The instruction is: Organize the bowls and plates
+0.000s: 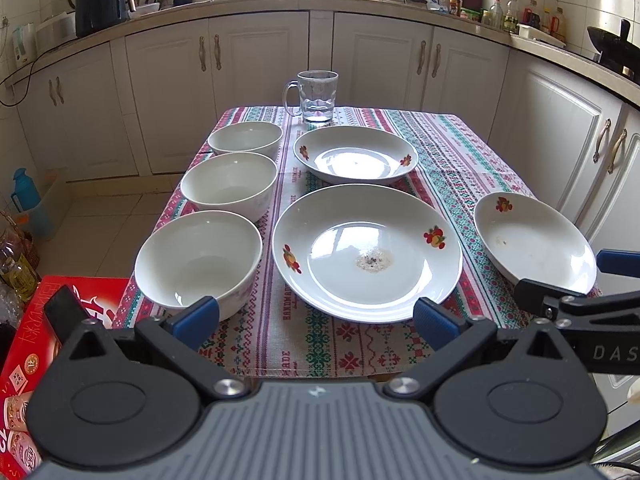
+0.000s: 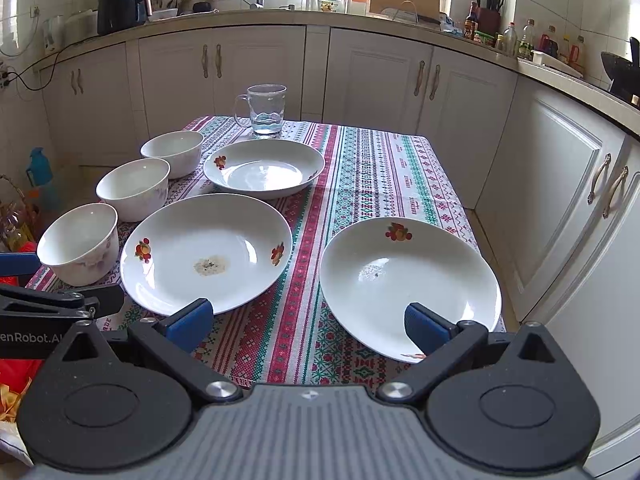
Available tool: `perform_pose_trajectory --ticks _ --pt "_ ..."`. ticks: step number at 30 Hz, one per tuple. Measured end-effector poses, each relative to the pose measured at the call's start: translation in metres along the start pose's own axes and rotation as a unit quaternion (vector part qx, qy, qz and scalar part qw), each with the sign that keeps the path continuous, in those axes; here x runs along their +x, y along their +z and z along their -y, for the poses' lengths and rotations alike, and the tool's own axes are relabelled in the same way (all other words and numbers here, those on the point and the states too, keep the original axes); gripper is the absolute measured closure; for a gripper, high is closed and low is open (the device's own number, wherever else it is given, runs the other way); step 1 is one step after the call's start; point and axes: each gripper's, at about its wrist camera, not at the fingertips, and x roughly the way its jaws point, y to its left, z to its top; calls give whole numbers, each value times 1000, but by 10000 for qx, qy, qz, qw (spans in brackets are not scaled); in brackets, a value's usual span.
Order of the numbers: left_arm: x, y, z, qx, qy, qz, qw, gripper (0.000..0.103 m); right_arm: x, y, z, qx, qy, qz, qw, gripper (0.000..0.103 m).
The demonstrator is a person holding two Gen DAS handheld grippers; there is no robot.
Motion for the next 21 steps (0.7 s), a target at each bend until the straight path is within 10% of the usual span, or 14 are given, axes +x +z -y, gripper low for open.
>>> perform_pose_trajectory --ticks 21 --pt "0 0 0 0 -3 -5 10000 1 -1 0 -1 -30 -11 20 10000 0"
